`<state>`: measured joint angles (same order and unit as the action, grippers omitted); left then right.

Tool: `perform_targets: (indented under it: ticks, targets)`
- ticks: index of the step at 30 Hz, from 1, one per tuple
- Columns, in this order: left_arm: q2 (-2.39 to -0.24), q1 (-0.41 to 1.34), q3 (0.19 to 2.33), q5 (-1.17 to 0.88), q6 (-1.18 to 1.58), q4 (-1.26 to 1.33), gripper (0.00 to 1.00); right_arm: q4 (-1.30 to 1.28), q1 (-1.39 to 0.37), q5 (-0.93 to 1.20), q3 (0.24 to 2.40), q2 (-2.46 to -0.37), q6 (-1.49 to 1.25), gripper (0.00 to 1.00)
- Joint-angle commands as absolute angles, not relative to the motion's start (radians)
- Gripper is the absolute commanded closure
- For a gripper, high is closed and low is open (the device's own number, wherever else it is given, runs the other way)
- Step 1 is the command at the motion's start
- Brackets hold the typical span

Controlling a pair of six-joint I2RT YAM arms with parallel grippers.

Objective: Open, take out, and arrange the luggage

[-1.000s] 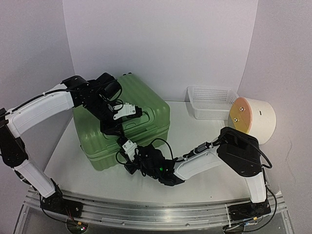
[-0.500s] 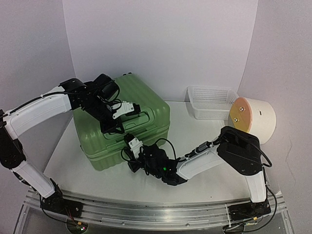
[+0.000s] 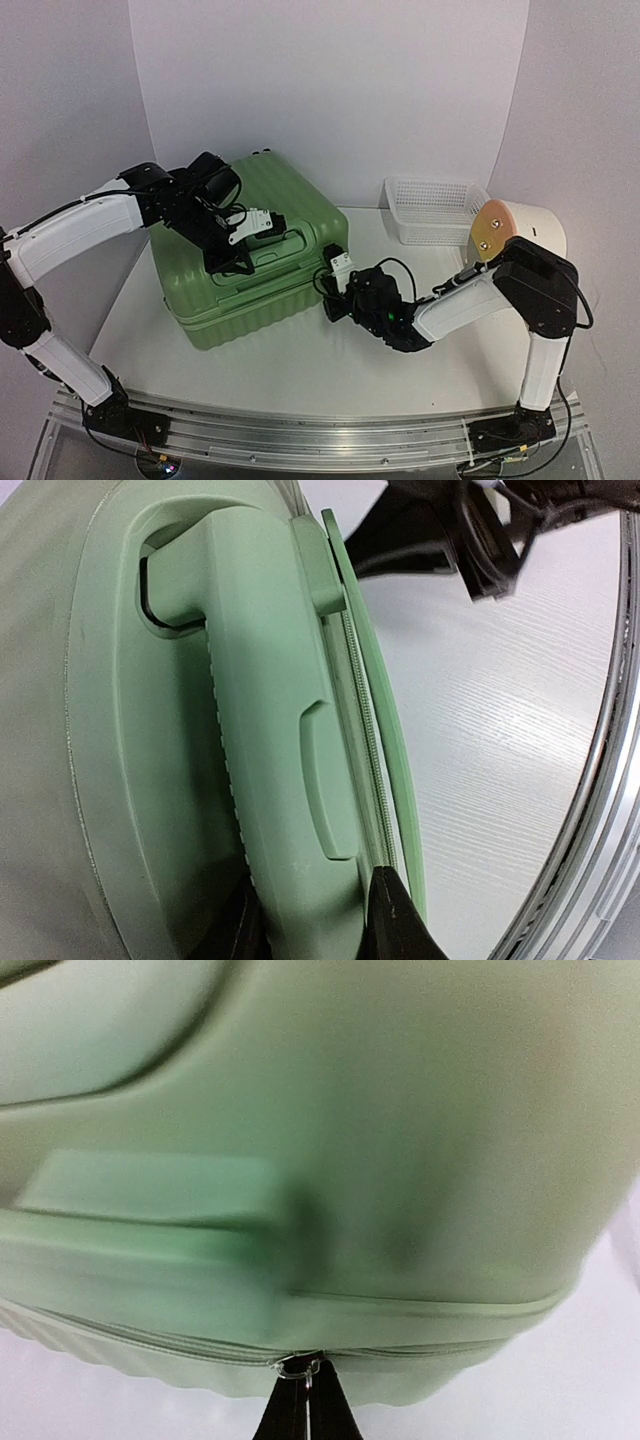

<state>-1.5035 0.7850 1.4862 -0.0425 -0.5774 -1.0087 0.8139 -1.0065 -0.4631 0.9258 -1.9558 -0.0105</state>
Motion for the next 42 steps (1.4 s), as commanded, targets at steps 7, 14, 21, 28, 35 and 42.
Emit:
perform_targets:
  ticks: [7, 14, 21, 28, 35, 42]
  targets:
    - [-1.511, 0.756, 1.411, 0.003, -0.765, -1.288, 1.0, 0.903, -0.746, -0.382, 0.876, -1.791, 0.114, 1.0]
    - [-1.491, 0.756, 1.409, -0.061, -0.813, -1.307, 1.0, 0.84, -0.639, -0.218, 0.927, -1.79, 0.202, 1.0]
    - [-1.482, 0.756, 1.41, -0.049, -0.809, -1.294, 1.0, 0.565, -0.605, -0.1, 1.025, -1.755, 0.296, 1.0]
    - [-1.475, 0.756, 1.407, -0.066, -0.848, -1.306, 1.0, 0.498, -0.535, -0.052, 1.097, -1.781, 0.348, 1.0]
    - [-1.443, 0.756, 1.386, -0.158, -0.936, -1.341, 1.0, 0.5, -0.475, 0.119, 1.267, -1.889, 0.475, 1.0]
    - [-1.398, 0.756, 1.334, -0.187, -0.999, -1.287, 1.0, 0.519, -0.474, 0.232, 1.466, -2.023, 0.522, 1.0]
